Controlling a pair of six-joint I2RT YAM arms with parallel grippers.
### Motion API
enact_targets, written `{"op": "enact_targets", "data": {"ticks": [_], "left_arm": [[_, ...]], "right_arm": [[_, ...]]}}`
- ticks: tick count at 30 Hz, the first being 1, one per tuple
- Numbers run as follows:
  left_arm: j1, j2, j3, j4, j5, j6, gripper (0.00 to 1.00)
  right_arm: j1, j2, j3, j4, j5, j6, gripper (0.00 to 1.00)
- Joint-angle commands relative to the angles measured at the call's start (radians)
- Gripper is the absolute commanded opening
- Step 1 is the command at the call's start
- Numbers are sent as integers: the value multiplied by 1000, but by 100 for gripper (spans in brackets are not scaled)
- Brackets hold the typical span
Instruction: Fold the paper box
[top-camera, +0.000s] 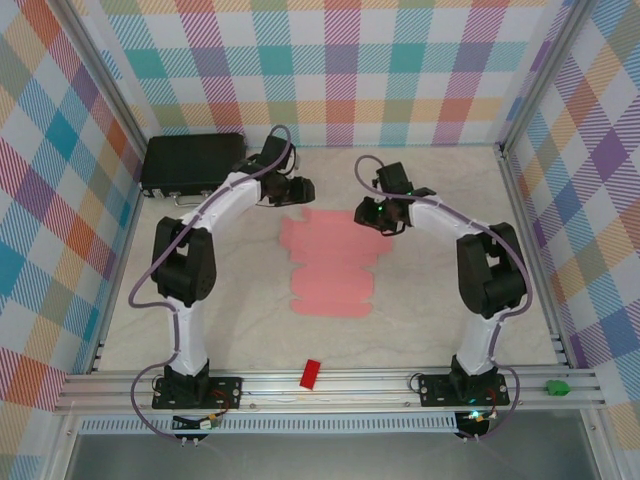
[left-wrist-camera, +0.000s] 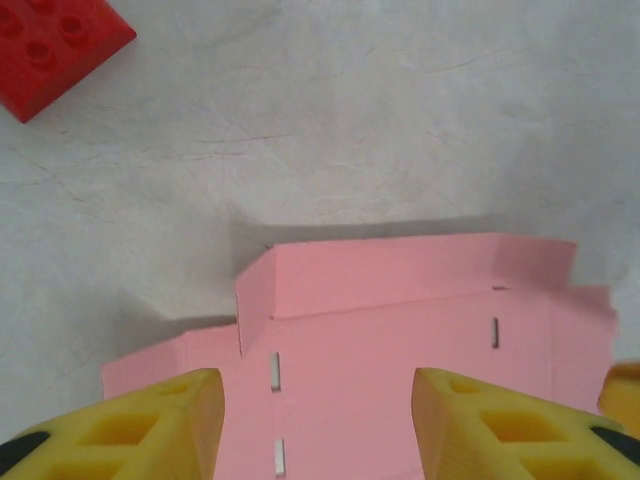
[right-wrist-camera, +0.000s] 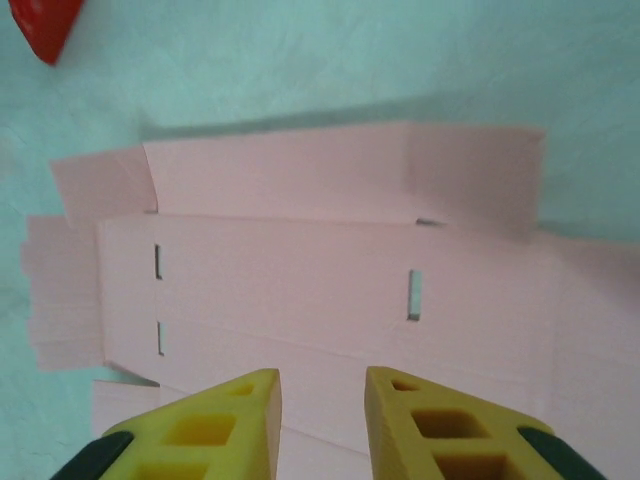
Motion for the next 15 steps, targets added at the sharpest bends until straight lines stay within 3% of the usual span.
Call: {"op": "enact_targets", "data": {"ticks": [1,8,15], "left_arm": [[-49,-53,-103,19,3,13,45],[-110,-48,-283,147,78,-75,3],[-119,-23,-364,212,47,-135,0]], "right_arm": [[-57,15,51,-34,-37,-54,31],[-130,156,212,-139,-132,-159,42],[-141,241,270,-163,-143,-183,45]]}}
